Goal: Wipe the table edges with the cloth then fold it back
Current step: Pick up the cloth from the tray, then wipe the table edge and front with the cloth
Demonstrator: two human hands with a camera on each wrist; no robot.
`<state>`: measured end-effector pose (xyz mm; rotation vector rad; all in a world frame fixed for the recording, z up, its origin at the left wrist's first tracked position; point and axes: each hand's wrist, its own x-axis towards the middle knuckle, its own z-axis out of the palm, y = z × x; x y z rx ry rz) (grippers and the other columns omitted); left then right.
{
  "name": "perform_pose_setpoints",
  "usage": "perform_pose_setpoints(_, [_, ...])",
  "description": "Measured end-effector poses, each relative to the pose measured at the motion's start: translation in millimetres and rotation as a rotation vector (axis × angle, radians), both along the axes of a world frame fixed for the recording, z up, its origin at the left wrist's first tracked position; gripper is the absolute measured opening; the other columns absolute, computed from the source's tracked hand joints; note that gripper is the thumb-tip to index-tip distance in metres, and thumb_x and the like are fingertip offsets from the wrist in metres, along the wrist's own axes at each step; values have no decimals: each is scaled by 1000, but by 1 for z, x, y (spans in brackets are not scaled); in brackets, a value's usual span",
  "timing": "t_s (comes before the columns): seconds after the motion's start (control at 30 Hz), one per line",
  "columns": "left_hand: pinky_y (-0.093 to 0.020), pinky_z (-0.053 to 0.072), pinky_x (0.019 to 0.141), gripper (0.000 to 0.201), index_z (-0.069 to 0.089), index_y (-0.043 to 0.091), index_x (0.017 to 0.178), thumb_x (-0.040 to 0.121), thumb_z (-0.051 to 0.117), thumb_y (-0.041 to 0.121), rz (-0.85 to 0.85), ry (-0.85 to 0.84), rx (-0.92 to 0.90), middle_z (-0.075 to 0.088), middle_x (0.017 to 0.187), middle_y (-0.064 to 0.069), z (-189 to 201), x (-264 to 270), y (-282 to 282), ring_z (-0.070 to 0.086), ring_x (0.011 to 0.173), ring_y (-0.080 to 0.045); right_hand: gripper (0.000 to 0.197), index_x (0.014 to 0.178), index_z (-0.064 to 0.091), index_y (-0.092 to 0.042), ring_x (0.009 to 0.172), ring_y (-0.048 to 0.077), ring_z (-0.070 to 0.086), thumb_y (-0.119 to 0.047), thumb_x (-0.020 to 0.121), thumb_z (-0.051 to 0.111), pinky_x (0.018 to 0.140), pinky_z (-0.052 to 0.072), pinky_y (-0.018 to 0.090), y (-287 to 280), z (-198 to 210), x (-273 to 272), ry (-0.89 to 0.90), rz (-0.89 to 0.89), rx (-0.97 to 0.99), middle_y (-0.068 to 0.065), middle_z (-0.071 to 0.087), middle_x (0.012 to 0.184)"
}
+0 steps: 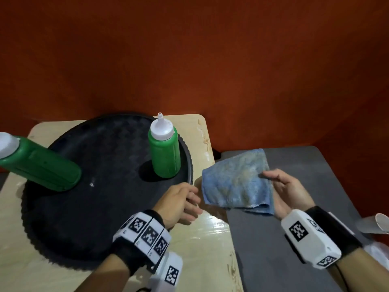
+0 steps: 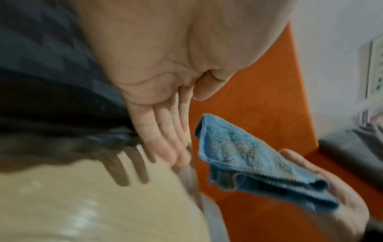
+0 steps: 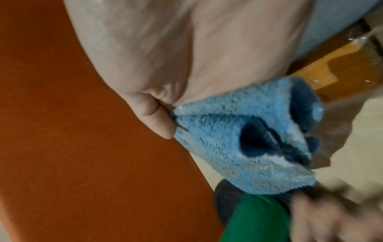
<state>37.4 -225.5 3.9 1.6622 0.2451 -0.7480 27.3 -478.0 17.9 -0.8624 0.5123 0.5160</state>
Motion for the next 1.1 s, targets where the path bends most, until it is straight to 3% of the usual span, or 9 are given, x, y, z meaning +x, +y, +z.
perform_pose_setpoints(0.13, [-30, 46, 61, 31, 65, 19, 71, 88, 43, 6, 138, -339, 483, 62, 66, -2, -3, 8, 32, 56, 59, -22, 30, 85, 73, -2, 88, 30, 71, -18, 62, 64, 68, 59, 47, -14, 21, 51, -102, -40, -169, 17, 72, 100])
perform_pose_setpoints(0.23, [-38, 46, 92, 17, 61, 19, 102, 86, 55, 20, 13, -375, 860, 60, 109, -5, -15, 26, 52, 55, 109, -28, 30, 66, 70, -7, 66, 24, 71, -14, 83, 47, 53, 57, 30, -22, 26, 99, -130, -47, -339, 11, 71, 73])
perform_pose_setpoints(0.3, [-44, 25, 114, 59, 40, 14, 136, 85, 59, 37, -158, -326, 1059, 31, 147, -12, -27, 37, 58, 21, 141, -30, 21, 83, 64, -4, 65, 25, 68, -12, 87, 46, 61, 57, 32, -20, 21, 127, -157, -21, -449, 11, 68, 72])
perform_pose_setpoints(0.4, [-46, 0, 119, 96, -4, 17, 152, 85, 50, 59, -289, -234, 1062, -20, 158, -9, -37, 43, 57, -19, 146, -27, 12, 102, 47, -4, 70, 29, 57, -9, 93, 40, 76, 47, 40, -8, 3, 161, -218, -45, -592, 15, 54, 79])
perform_pose_setpoints(0.5, [-49, -6, 119, 101, -20, 18, 149, 85, 43, 65, -393, -194, 1085, -36, 152, -10, -47, 40, 57, -30, 142, -29, 18, 104, 48, -5, 74, 32, 56, -6, 89, 39, 79, 47, 45, 1, -21, 181, -231, -28, -582, 20, 52, 87])
perform_pose_setpoints(0.6, [-49, -8, 118, 102, -25, 19, 148, 86, 43, 65, -430, -157, 1069, -41, 149, -10, -45, 41, 60, -33, 140, -29, 20, 100, 52, -5, 71, 29, 59, -3, 92, 34, 70, 53, 43, 14, -30, 192, -234, 18, -615, 18, 55, 84])
perform_pose_setpoints(0.73, [-50, -8, 118, 104, -28, 19, 146, 85, 42, 65, -471, -128, 1065, -43, 147, -11, -47, 43, 61, -34, 139, -31, 37, 131, 46, -9, 103, 33, 60, -7, 97, 33, 94, 48, 46, 38, -43, 212, -361, 209, -881, 18, 59, 119])
perform_pose_setpoints(0.9, [-50, -5, 118, 103, -24, 20, 148, 84, 42, 67, -453, -142, 1109, -36, 152, -11, -51, 44, 60, -31, 141, -32, 53, 149, 16, -7, 141, 28, 28, -12, 98, 32, 113, 24, 31, 65, -59, 224, -675, 890, -1369, 13, 23, 155])
perform_pose_setpoints(1.1, [-50, -6, 117, 102, -20, 18, 149, 83, 39, 68, -452, -132, 1157, -32, 153, -13, -50, 45, 55, -28, 142, -34, 64, 148, -1, 1, 147, 29, -3, 0, 94, 33, 118, 5, 30, 61, -69, 207, -841, 1119, -1548, 18, -9, 158])
